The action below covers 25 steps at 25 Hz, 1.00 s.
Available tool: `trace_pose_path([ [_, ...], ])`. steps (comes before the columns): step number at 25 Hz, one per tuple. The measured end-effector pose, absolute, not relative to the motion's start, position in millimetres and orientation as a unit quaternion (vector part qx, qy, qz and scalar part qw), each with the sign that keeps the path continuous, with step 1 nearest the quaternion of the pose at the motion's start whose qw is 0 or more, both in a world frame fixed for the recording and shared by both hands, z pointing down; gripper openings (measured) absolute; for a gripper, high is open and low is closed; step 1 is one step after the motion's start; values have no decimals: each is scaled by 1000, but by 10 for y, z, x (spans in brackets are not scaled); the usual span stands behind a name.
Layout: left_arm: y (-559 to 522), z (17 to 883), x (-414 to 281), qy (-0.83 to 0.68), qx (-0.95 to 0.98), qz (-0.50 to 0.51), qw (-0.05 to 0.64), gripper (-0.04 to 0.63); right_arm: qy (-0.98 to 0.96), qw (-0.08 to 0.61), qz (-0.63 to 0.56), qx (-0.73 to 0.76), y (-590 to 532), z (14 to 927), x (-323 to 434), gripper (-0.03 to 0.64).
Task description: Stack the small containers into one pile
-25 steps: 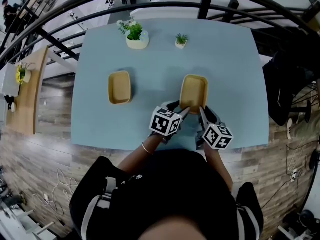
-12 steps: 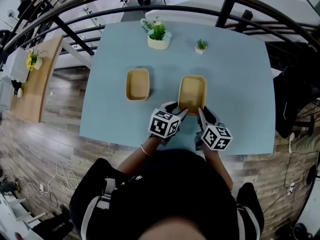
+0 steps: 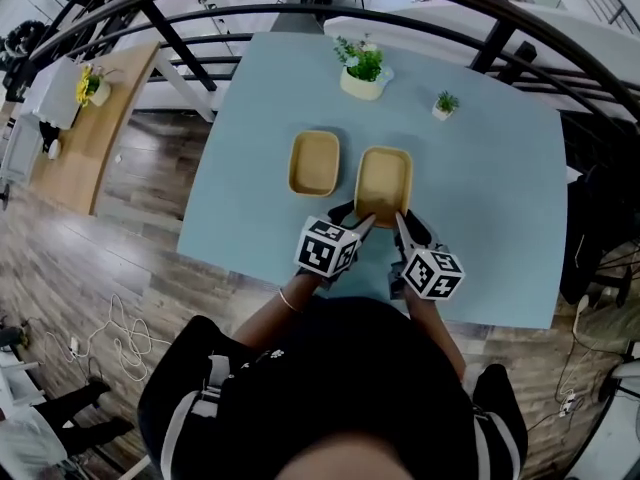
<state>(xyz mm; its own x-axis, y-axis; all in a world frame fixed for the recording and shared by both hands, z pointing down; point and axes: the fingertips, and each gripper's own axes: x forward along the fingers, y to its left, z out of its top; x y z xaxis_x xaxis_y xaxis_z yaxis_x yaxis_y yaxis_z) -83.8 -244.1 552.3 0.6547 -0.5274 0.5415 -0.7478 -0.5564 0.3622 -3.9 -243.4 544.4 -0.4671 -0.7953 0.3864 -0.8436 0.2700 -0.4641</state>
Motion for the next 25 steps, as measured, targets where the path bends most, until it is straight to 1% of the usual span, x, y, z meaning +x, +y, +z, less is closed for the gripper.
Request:
trace_pose_path([
  [11,-2539,5495,-1454,-396,853,172,294,186,-811,51,310,493,-2580,5410,-654,91],
  [25,-2747,5575,-1962,-405,847,168,301,186,-816,68,312,483,-2787,5506,-1163,91],
])
